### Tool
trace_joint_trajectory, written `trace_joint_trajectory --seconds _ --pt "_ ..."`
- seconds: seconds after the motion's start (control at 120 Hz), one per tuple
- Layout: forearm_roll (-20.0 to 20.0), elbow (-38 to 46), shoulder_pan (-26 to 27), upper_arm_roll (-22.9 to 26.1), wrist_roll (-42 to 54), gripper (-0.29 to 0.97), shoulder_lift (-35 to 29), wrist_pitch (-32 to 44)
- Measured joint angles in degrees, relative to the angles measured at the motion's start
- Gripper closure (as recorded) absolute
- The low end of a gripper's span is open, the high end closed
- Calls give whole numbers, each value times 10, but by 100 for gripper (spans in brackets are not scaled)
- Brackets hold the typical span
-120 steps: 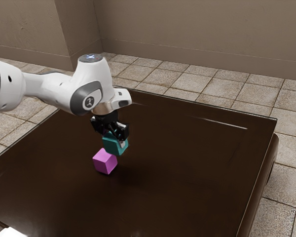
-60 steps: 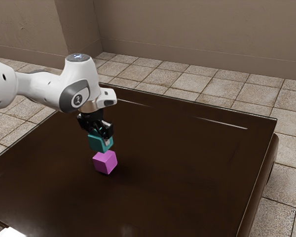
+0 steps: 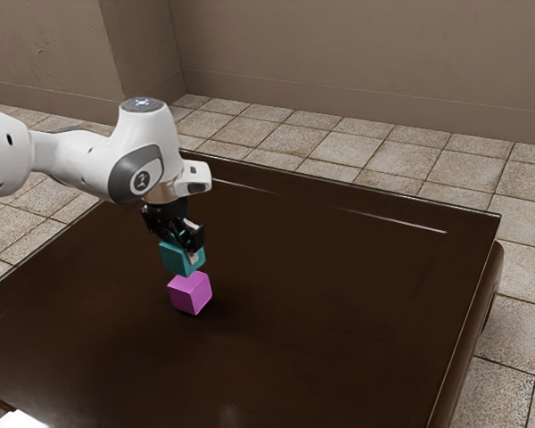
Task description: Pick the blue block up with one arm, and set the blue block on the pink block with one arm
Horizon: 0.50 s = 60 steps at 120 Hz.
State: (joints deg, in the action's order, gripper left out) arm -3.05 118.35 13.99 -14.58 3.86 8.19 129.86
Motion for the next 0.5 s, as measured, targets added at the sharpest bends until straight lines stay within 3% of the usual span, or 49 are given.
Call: trace_joint_trajectory --seconds 0.183,0.325,0.5 --pt "1 6 0 0 7 38 -1 0" --pt "6 6 0 0 16 20 -1 0" --pt "9 6 2 0 26 10 -8 -1"
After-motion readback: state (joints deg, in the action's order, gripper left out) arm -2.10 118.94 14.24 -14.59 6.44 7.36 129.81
